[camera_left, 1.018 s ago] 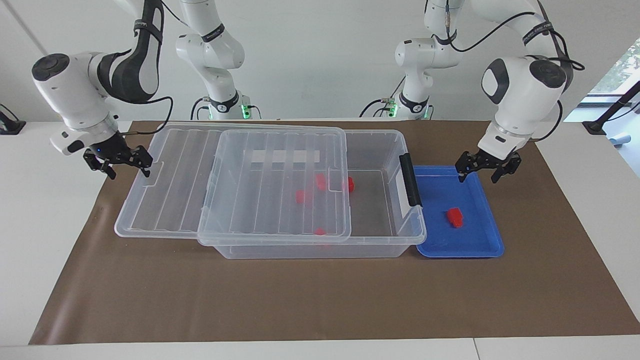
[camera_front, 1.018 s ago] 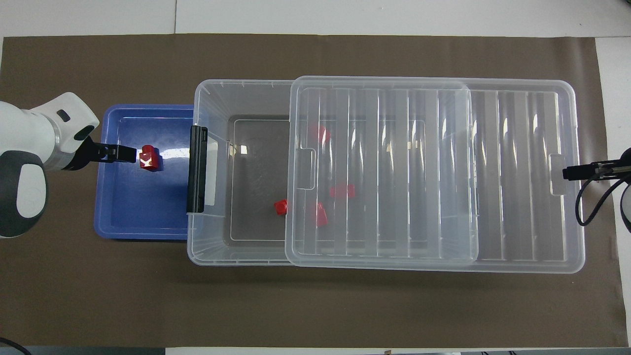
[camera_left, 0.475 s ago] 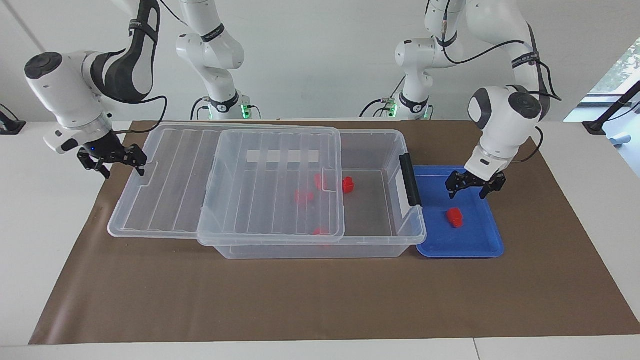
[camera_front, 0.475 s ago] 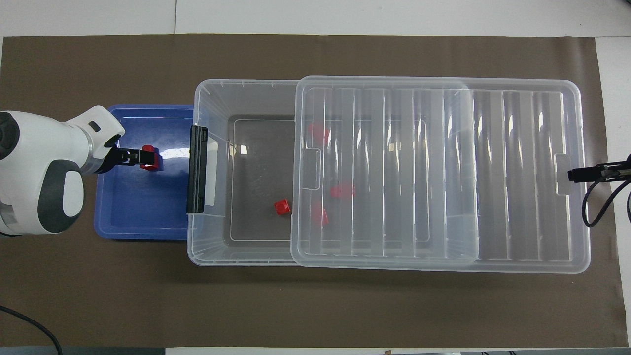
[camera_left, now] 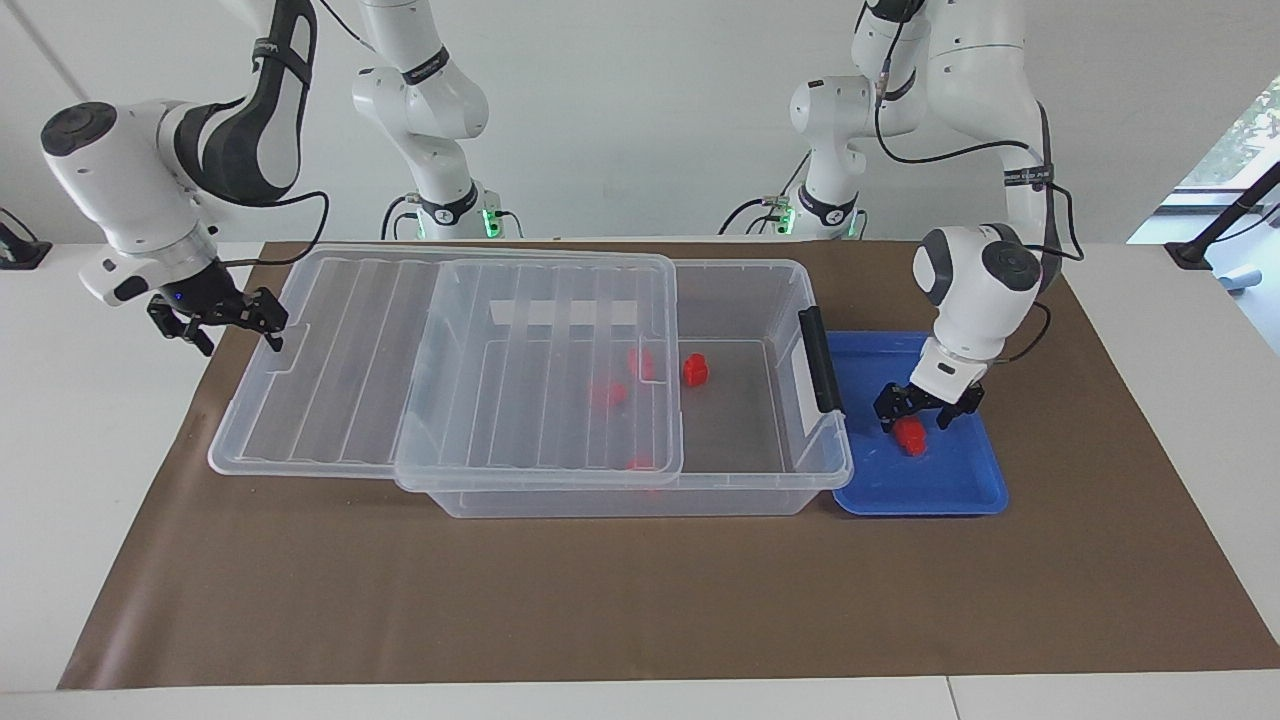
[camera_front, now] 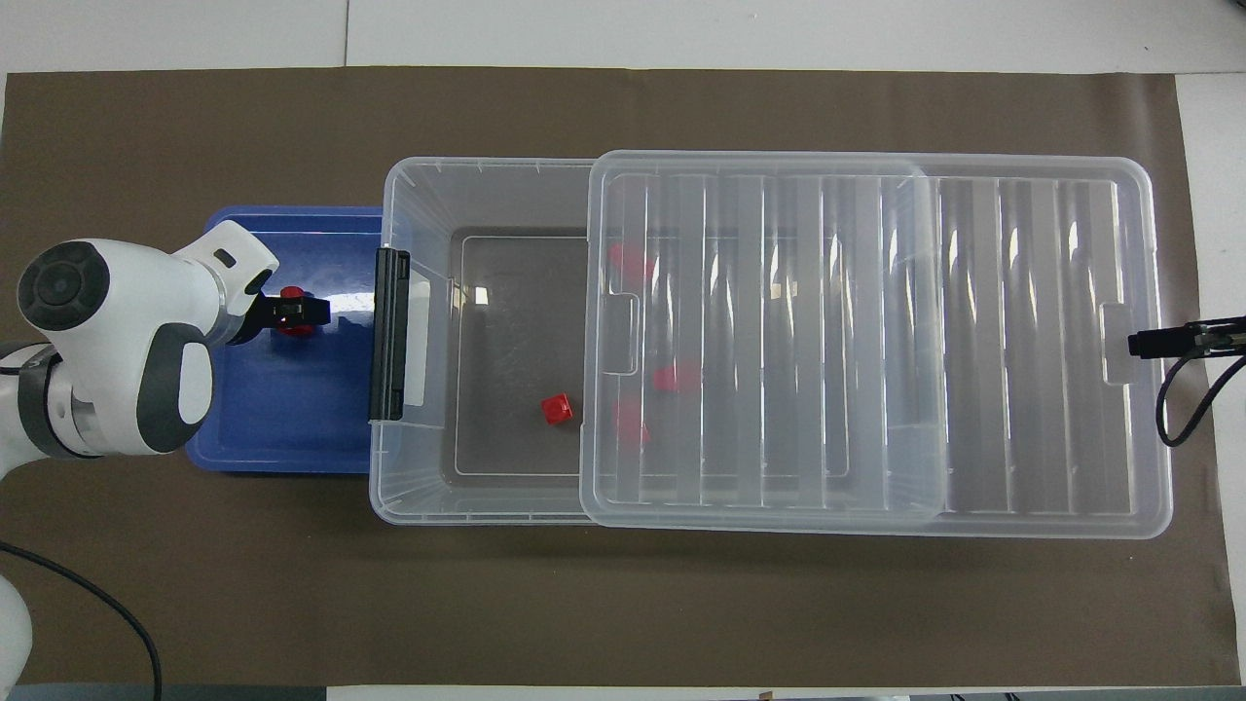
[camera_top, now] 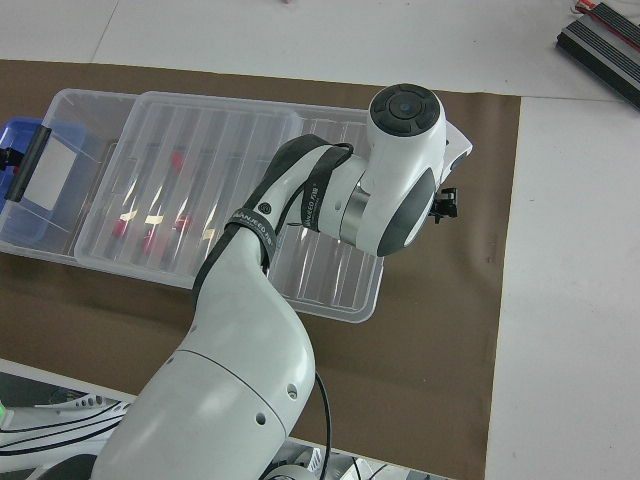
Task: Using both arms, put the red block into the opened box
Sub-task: 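Lift the red block and carry it over the opened box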
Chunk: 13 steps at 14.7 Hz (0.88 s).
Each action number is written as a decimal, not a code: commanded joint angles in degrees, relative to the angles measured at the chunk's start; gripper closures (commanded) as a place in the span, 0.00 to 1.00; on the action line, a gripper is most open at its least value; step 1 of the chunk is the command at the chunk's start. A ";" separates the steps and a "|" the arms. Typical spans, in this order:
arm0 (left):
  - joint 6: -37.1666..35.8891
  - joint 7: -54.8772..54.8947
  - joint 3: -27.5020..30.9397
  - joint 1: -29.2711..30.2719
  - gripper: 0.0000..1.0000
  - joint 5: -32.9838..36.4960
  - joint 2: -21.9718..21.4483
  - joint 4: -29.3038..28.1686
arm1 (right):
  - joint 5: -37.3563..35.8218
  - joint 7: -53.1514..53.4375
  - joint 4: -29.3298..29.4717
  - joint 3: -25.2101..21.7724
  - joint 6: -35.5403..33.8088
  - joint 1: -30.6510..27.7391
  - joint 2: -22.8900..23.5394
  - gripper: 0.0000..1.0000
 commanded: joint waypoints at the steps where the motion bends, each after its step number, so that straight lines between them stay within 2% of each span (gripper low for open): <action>1: 2.83 -1.48 0.15 -0.21 0.79 0.93 -0.47 -1.79 | -0.22 -0.98 7.44 0.86 -5.76 0.42 2.55 0.00; 2: 2.66 -1.75 0.15 -0.30 1.00 1.02 -0.47 -1.71 | -0.22 -0.19 10.08 0.95 -8.66 1.73 2.73 0.00; 6: 0.73 -1.84 0.15 -0.47 1.00 1.02 -1.60 -1.44 | -0.22 10.16 18.43 1.04 -19.92 7.53 1.59 0.00; 9: -6.81 -1.84 0.06 -0.38 1.00 1.02 -6.42 0.49 | -0.13 16.23 24.24 1.13 -26.87 10.44 1.41 0.00; 13: -21.13 -1.75 -0.20 -0.74 1.00 1.02 -11.27 7.68 | -0.22 18.01 23.73 1.13 -32.50 12.03 -0.52 0.00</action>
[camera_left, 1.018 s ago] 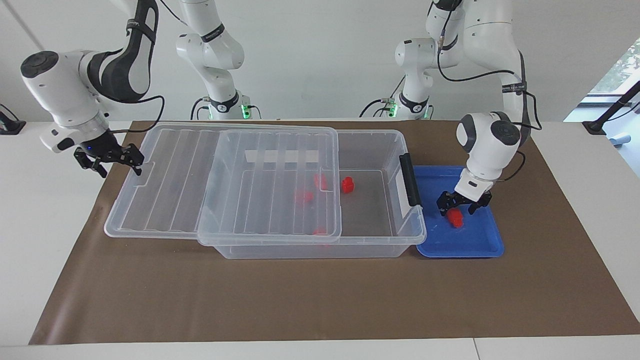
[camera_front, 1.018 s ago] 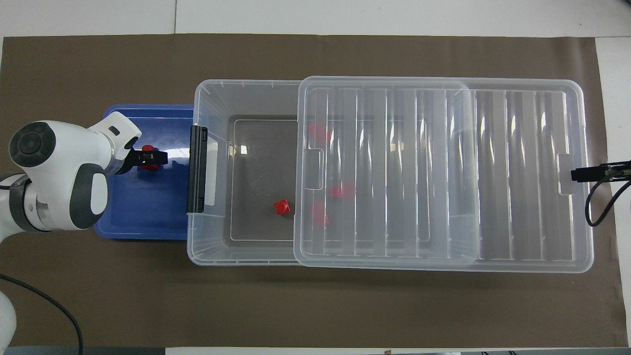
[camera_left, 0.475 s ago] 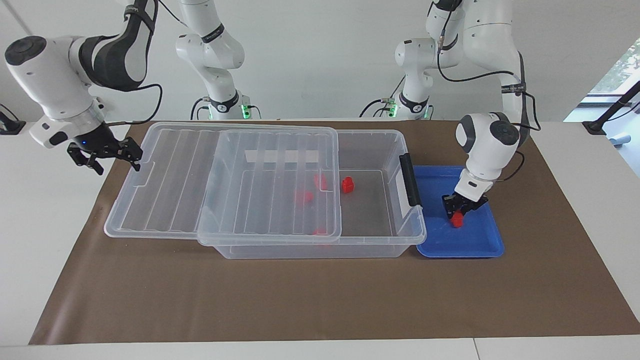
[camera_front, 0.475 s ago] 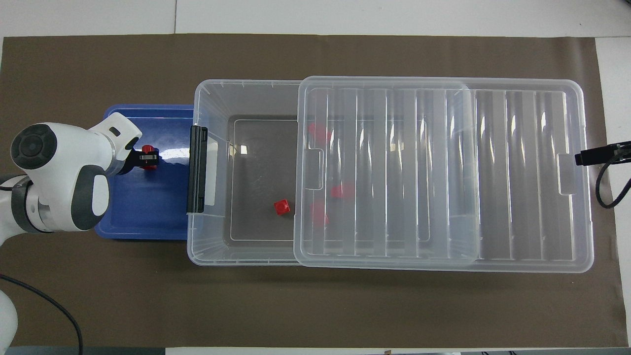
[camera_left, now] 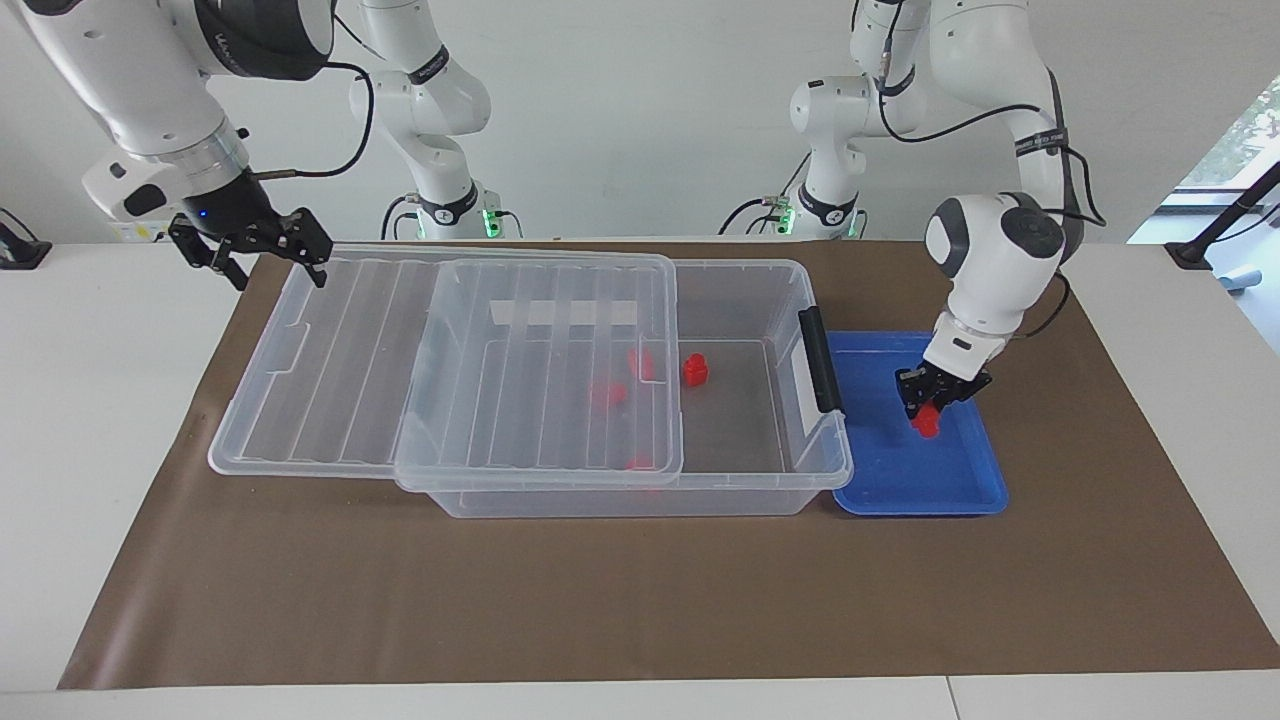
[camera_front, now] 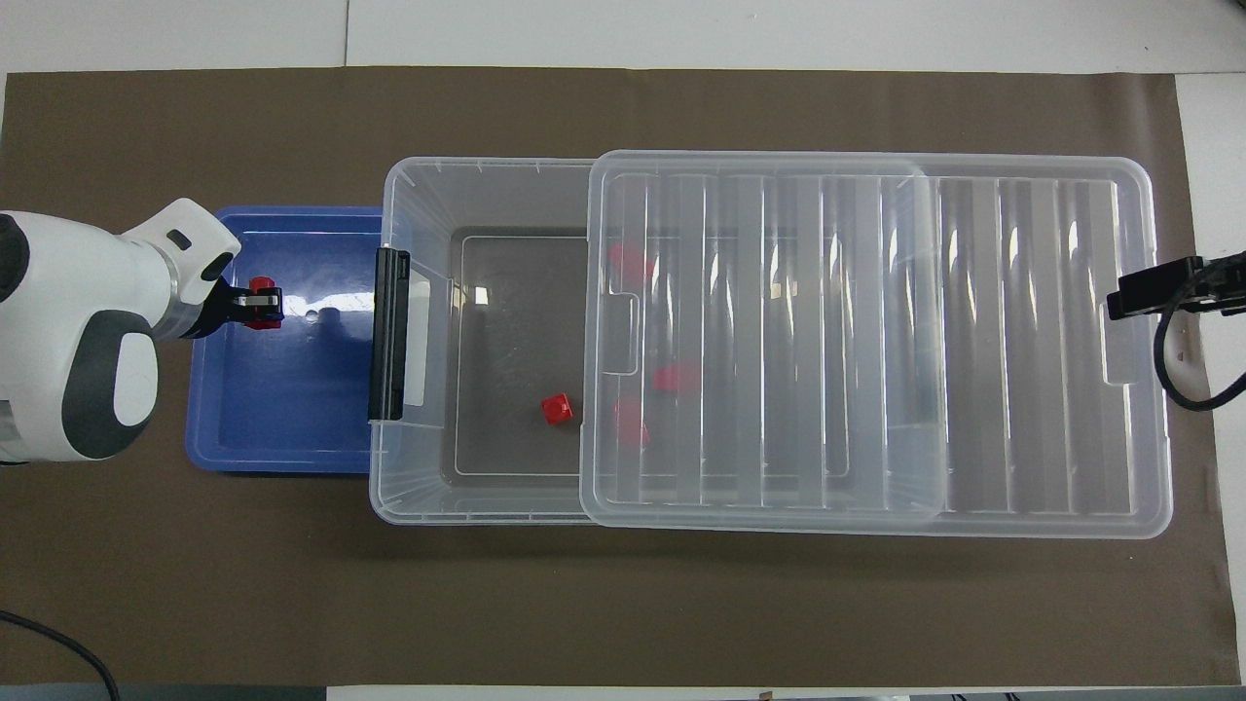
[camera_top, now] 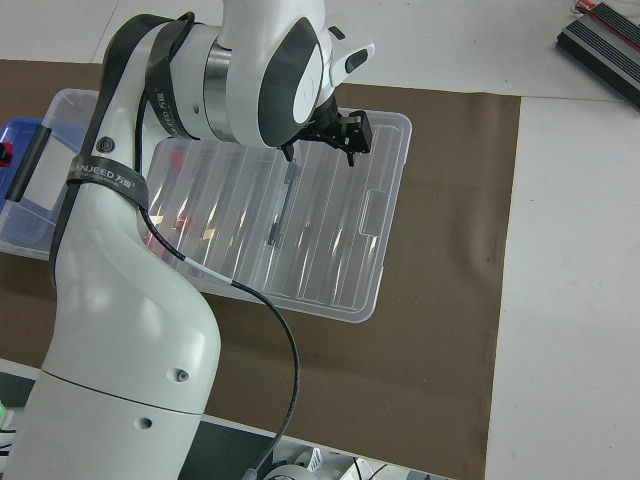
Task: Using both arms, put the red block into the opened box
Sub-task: 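Lift the red block and carry it over the opened box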
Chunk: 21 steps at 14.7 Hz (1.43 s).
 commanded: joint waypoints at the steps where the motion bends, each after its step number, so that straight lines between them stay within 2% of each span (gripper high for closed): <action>1: -10.18 -1.34 -0.12 -0.63 1.00 1.02 -3.93 4.92 | -0.31 0.92 -0.66 -0.02 -2.25 0.15 -1.03 0.00; 4: -15.73 -1.78 -1.79 -2.21 1.00 1.02 -5.78 9.67 | -0.39 0.83 -0.84 -0.02 -1.38 0.25 -1.03 0.00; 6: -15.48 -2.22 -3.02 -4.57 1.00 0.93 -4.21 12.93 | -0.31 0.48 -0.93 -0.10 0.73 -0.89 -0.85 0.00; 11: -14.52 -5.18 -3.11 -16.95 1.00 0.93 -3.86 11.80 | -0.13 0.48 -0.93 -0.10 0.65 -1.16 -0.85 0.00; 14: -6.10 -15.11 -3.11 -20.83 1.00 0.93 0.44 9.34 | -0.13 0.13 -1.01 -0.10 0.65 -1.34 -0.85 0.00; 21: 2.62 -21.55 -2.93 -23.65 1.00 1.20 10.20 8.99 | -0.13 0.13 -1.10 -0.10 0.47 -1.42 -0.94 0.00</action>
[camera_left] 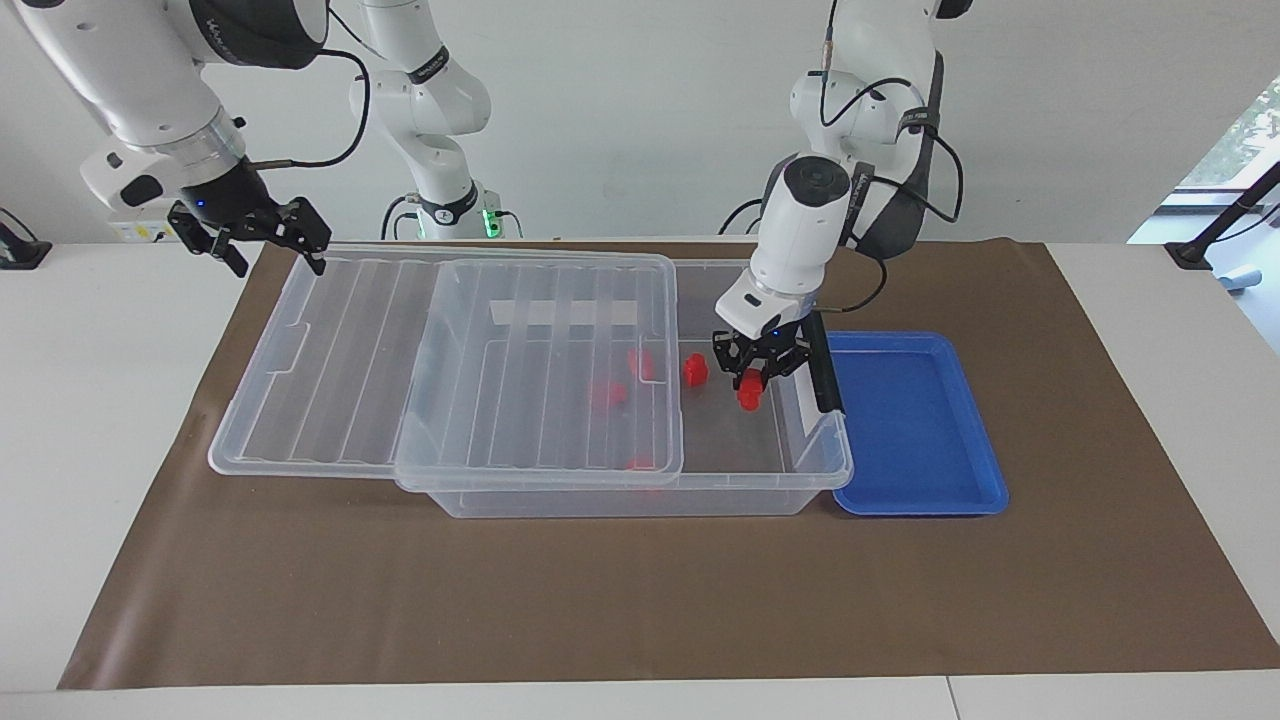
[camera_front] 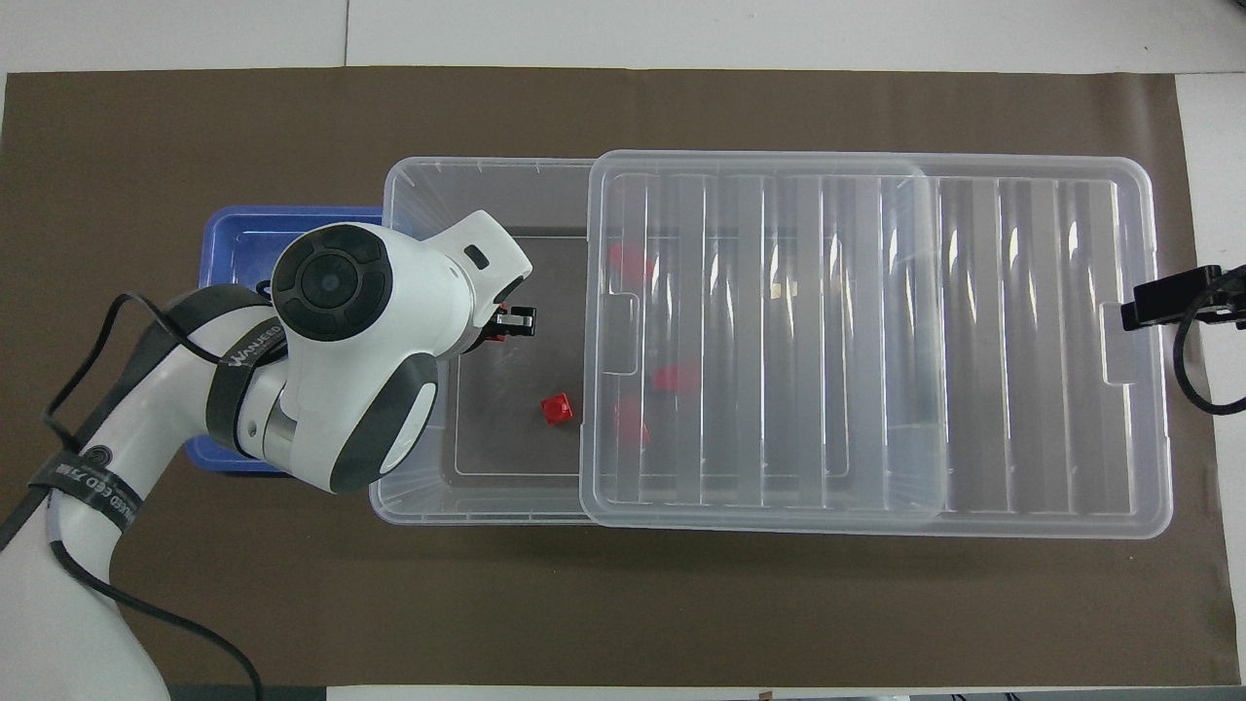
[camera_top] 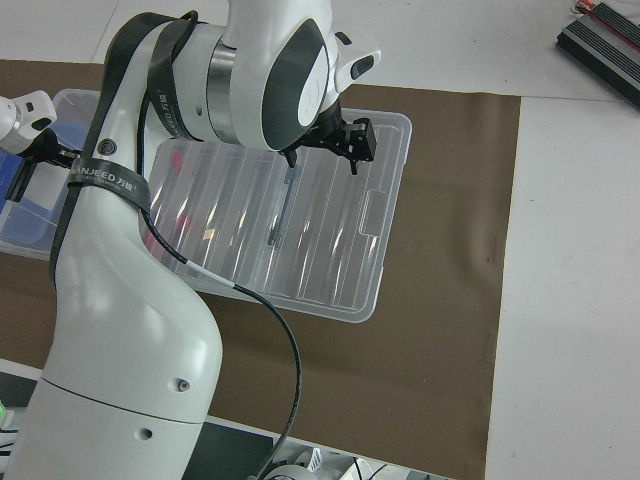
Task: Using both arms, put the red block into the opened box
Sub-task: 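Lift the red block and carry it over the opened box, then lower the red block into the box and open the left gripper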
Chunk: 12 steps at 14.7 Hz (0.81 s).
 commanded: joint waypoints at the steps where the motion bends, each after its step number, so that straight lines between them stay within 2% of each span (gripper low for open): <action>1: 2.37 -2.55 0.99 -1.71 1.00 1.28 3.21 0.30 | -0.13 0.11 -0.90 0.43 0.79 -0.62 -0.60 0.00; 4: 6.40 -7.01 0.99 -2.85 1.00 6.27 8.04 1.01 | -0.13 0.11 -0.90 0.43 0.79 -0.71 -0.60 0.00; 11: 6.85 -12.57 1.26 -2.42 1.00 7.88 8.49 1.01 | -0.13 0.11 -0.98 0.43 0.79 -0.71 -0.60 0.00; 12: 7.12 -12.57 1.26 -2.24 0.68 7.88 8.58 1.27 | -0.13 0.11 -0.98 0.43 0.70 -0.71 -0.60 0.00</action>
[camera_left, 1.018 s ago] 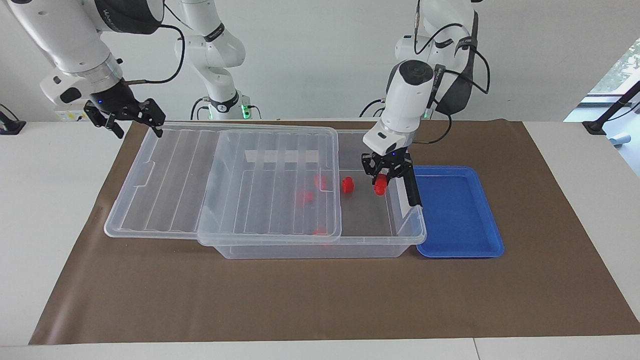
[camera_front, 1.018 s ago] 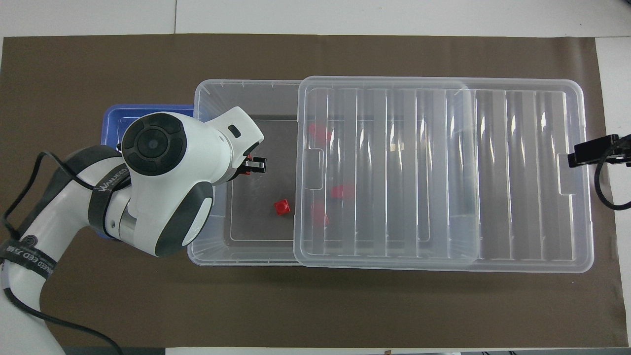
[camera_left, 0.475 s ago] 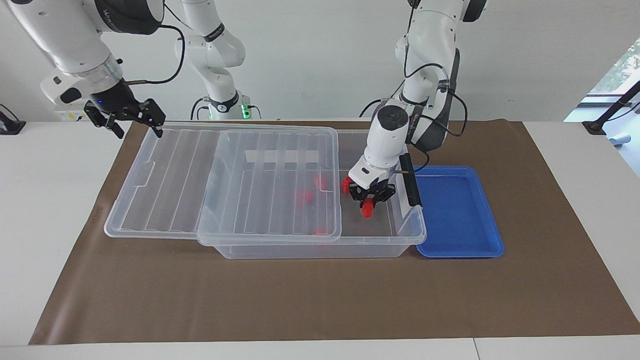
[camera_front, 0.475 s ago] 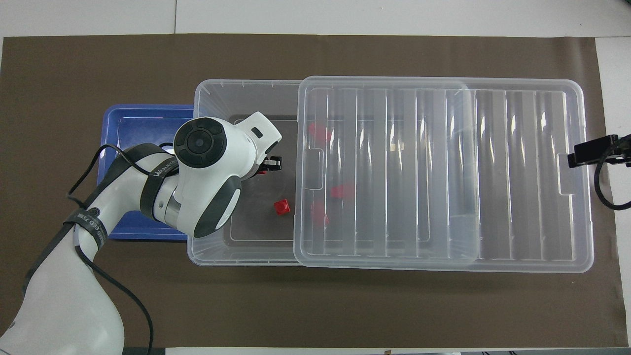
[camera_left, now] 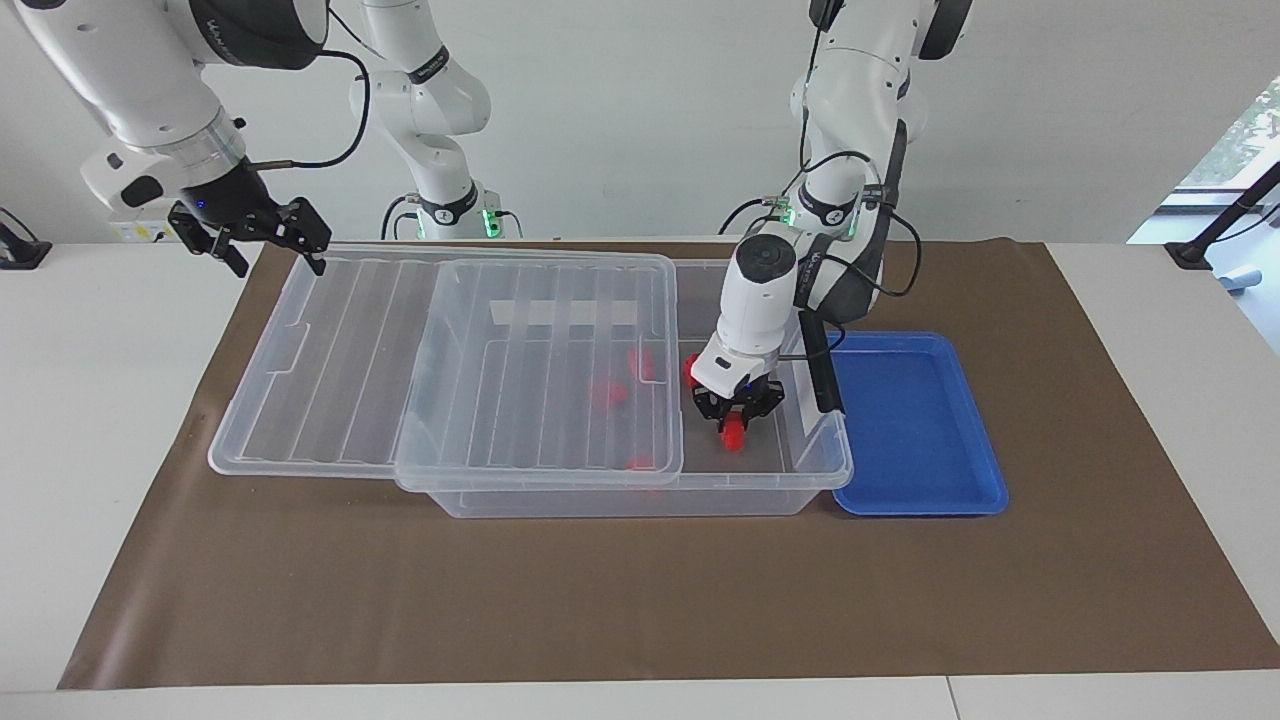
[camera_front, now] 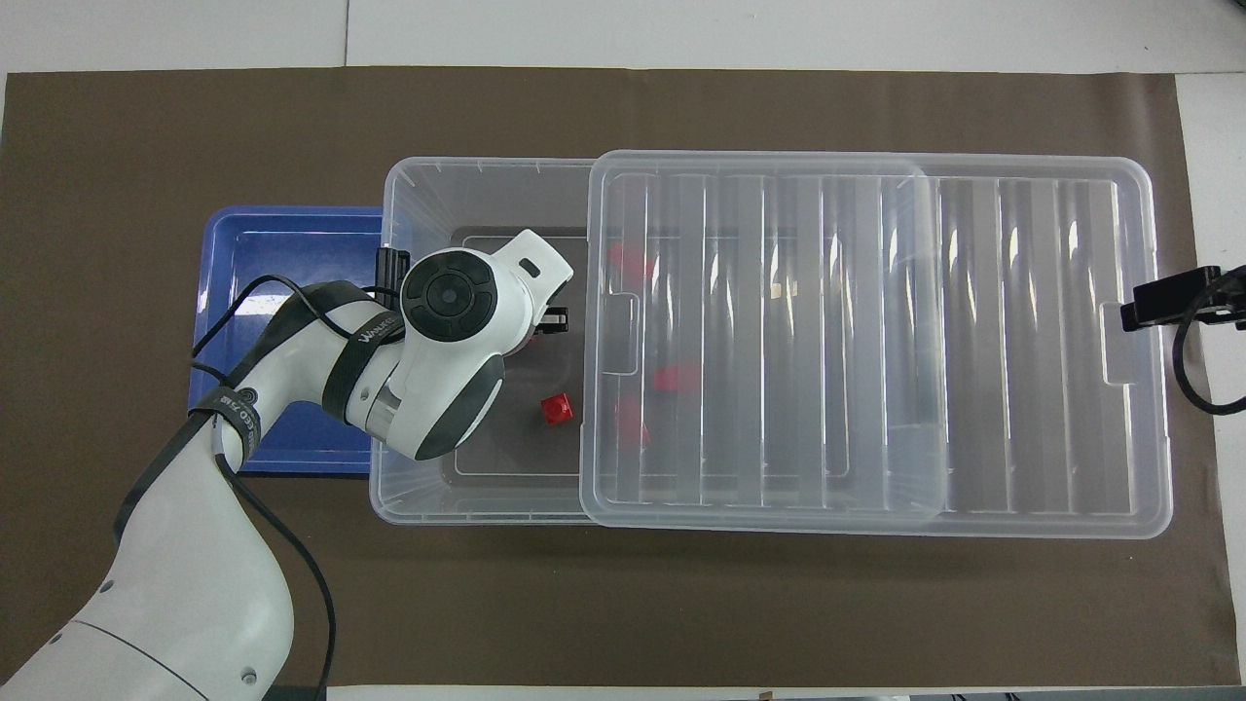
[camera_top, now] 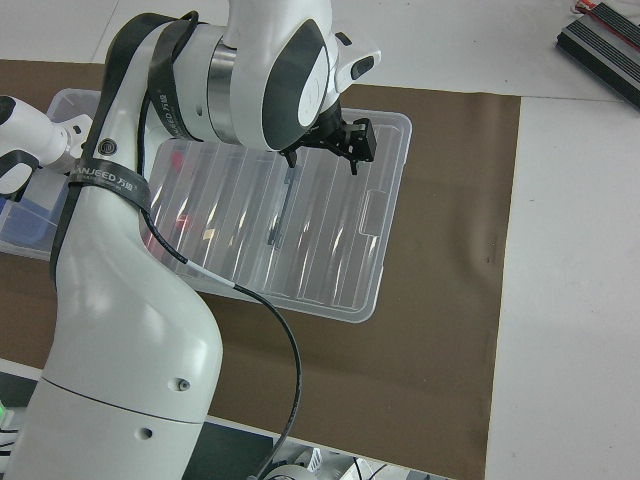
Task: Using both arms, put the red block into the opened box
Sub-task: 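Lower the red block into the box and open the left gripper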
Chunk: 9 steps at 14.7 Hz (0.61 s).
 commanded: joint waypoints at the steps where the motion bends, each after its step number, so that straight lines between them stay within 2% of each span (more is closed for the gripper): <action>1: 0.53 -1.67 0.60 -0.13 0.44 1.47 0.05 0.95 | -0.13 0.11 -0.91 0.43 0.70 -0.70 -0.60 0.00; 2: 0.53 -1.67 0.60 -0.04 0.25 1.47 0.05 0.96 | -0.13 0.11 -0.91 0.43 0.70 -0.70 -0.60 0.00; 3: 0.45 -1.67 0.60 -0.04 0.00 1.55 -0.04 0.87 | -0.13 0.11 -0.91 0.43 0.79 -0.70 -0.60 0.00; 6: -0.34 -1.58 0.60 0.22 0.00 1.55 -1.44 0.87 | -0.13 0.11 -0.91 0.43 0.70 -0.70 -0.60 0.00; 9: -3.75 -1.58 0.42 0.23 0.00 1.47 -6.00 0.96 | -0.13 0.20 -0.91 0.43 0.70 -0.70 -0.60 0.00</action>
